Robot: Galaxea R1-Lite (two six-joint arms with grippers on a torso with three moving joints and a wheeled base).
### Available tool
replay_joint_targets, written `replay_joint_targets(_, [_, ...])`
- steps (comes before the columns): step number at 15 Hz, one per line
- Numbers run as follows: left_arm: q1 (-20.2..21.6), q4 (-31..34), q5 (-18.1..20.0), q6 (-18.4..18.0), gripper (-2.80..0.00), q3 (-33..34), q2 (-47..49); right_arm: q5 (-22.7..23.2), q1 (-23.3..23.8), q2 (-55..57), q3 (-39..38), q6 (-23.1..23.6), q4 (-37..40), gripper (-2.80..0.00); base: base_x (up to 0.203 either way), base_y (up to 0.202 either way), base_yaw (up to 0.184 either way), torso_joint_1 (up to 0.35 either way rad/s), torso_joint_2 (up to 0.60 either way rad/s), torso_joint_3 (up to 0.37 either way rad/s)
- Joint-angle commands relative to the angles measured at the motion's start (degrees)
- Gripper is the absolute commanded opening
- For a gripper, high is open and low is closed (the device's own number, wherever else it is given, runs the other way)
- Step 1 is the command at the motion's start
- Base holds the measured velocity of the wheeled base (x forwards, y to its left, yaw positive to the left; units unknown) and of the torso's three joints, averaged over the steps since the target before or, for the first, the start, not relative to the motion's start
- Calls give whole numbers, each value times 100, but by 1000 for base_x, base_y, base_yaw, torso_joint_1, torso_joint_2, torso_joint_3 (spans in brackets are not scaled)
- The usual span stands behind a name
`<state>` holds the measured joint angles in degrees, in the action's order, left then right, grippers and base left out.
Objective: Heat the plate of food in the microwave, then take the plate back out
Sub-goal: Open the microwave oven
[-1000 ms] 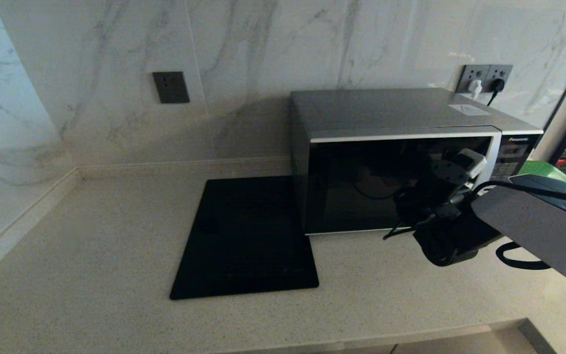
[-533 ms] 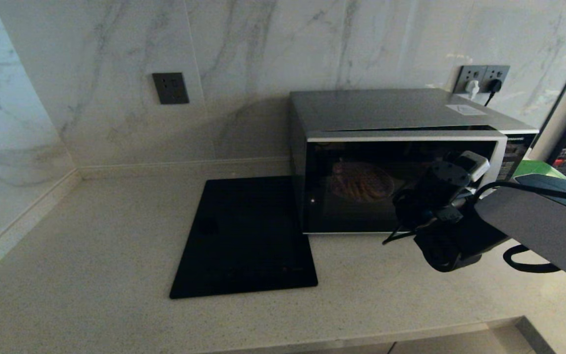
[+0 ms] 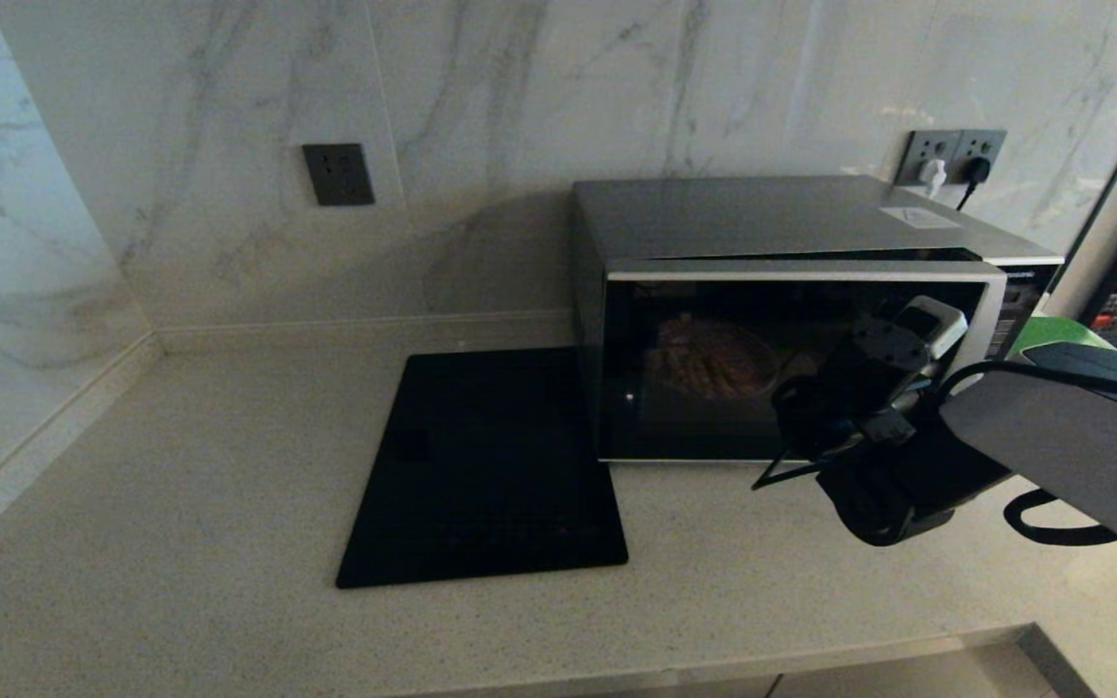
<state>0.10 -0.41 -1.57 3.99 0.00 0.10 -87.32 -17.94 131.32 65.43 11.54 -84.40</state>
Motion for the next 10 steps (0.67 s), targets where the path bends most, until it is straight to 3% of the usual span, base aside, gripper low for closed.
replay_joint_targets(1, [-1, -2, -9, 6, -280, 0, -1, -35, -35, -45, -39, 6, -41, 0, 0, 0, 0, 0, 0, 0])
replay_joint_targets(10, [-1, -2, -4, 6, -280, 0, -1, -35, -598, -878, -483, 181, -7, 0, 0, 0, 0, 0, 0, 0])
